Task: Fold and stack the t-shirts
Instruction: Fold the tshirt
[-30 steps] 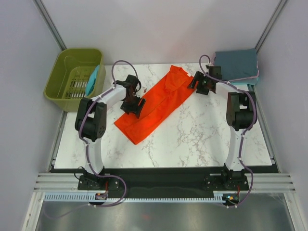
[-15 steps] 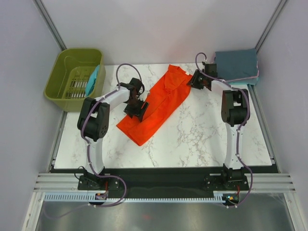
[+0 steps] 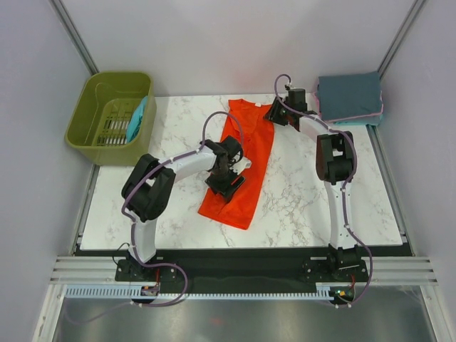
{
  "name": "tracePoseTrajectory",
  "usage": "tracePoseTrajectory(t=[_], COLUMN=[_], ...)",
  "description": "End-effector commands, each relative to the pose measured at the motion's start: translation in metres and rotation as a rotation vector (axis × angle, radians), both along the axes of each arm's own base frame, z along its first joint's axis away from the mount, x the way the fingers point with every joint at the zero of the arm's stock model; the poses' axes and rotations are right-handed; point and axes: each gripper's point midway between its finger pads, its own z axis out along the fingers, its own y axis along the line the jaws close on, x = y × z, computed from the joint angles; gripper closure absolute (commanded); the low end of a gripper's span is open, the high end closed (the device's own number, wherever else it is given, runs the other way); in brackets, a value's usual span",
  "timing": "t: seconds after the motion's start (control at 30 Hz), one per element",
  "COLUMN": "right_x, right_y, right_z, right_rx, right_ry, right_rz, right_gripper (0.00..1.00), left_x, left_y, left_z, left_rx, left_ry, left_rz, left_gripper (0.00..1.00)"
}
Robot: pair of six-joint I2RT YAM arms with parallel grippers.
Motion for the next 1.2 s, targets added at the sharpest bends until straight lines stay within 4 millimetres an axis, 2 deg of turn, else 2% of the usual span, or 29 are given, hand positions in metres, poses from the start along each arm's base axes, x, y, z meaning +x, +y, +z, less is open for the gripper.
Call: tracePoseTrajectory(t=[0.0,0.27,0.63,0.77,0.8,0.87,0.9,0.97,1.0,1.07,1.1,1.13,1.17], right_x=[0.010,0.030,0.042,0.039,0.039,0.035,0.035,0.028,0.025,0.012,0.004,-0.007,-0.023], right_y=[0.014,0.037,0.037,0.036,0.035,0.027,0.024,0.009,0.001,-0.022,-0.034,-0.040,-0.045], right_z=[-0.004,0.010,0.008,0.010,0.024,0.031,0.057,0.070,0.103,0.114,0.150,0.157,0.146], right_rx=[-0.008,0.024,0.036,0.022,0.017,-0.019,-0.021,-0.055,-0.077,-0.115,-0.112,-0.115,-0.118], right_ry=[-0.023,-0.100,-0.127,-0.131,-0.152,-0.155,-0.189,-0.187,-0.231,-0.205,-0.243,-0.221,-0.170], right_rz=[0.008,0.022,0.003,0.013,0.020,0.024,0.026,0.016,0.009,-0.034,-0.055,-0.068,-0.074], right_gripper=[0.54,0.52,0.50,0.43,0.36,0.29,0.25,0.23,0.21,0.21,0.21,0.21,0.21], left_x=[-0.005,-0.003,-0.014,-0.010,-0.008,-0.003,-0.002,0.004,0.006,0.014,0.015,0.023,0.027], left_y=[-0.011,-0.035,-0.052,-0.057,-0.059,-0.062,-0.064,-0.068,-0.067,-0.065,-0.062,-0.060,-0.058], left_z=[0.008,0.006,0.004,0.009,0.015,0.030,0.040,0.072,0.086,0.124,0.134,0.160,0.172], left_rx=[-0.036,-0.047,-0.011,-0.007,-0.013,-0.029,-0.046,-0.095,-0.108,-0.158,-0.169,-0.212,-0.230], left_ry=[0.012,0.001,-0.032,-0.066,-0.084,-0.113,-0.128,-0.195,-0.226,-0.310,-0.318,-0.370,-0.391], left_rz=[0.008,-0.035,-0.107,-0.118,-0.122,-0.133,-0.143,-0.172,-0.173,-0.164,-0.149,-0.122,-0.086], left_gripper=[0.30,0.30,0.30,0.29,0.29,0.27,0.27,0.25,0.19,0.12,0.10,0.05,0.03])
